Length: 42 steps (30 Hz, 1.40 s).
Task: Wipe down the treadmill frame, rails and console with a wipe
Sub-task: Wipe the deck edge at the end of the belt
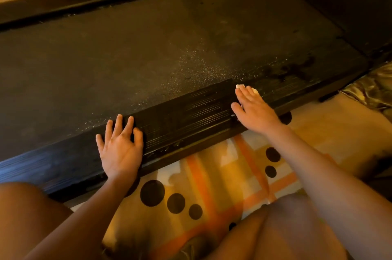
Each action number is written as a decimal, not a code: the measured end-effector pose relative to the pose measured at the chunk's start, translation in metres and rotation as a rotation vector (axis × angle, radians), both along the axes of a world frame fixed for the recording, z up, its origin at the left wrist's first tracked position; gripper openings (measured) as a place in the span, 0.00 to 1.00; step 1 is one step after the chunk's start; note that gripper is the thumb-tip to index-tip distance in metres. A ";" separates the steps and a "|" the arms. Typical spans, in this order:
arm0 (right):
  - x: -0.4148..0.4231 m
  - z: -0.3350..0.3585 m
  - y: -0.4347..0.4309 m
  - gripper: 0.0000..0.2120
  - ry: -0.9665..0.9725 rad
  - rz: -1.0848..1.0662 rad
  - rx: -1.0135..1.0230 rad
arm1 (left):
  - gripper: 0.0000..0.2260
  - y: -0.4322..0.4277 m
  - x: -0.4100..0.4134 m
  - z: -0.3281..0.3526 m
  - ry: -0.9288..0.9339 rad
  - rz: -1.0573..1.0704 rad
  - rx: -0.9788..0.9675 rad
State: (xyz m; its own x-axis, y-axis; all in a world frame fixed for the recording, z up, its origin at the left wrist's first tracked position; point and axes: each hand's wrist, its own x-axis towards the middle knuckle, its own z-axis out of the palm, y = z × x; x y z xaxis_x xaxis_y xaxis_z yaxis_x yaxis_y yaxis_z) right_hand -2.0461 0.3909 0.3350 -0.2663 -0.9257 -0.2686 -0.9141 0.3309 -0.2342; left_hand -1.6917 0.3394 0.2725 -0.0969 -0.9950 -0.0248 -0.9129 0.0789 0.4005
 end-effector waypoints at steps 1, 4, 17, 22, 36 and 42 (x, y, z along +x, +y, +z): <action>0.007 0.000 0.002 0.32 -0.026 -0.037 -0.005 | 0.23 0.000 0.000 0.001 0.004 -0.001 0.002; 0.094 -0.014 0.022 0.32 -0.090 0.147 -0.085 | 0.22 0.002 -0.001 0.000 0.004 -0.001 -0.005; 0.068 -0.028 0.035 0.31 -0.063 0.145 -0.147 | 0.22 0.001 0.000 0.004 0.022 0.013 0.004; 0.053 -0.032 0.041 0.30 -0.079 0.239 -0.172 | 0.22 0.003 -0.003 0.003 0.033 0.011 -0.001; 0.015 -0.027 0.029 0.27 -0.128 0.088 -0.208 | 0.21 0.009 -0.108 0.045 0.199 -0.311 -0.035; -0.001 -0.029 0.026 0.28 -0.110 0.087 -0.206 | 0.23 -0.008 -0.180 0.030 0.079 -0.304 0.050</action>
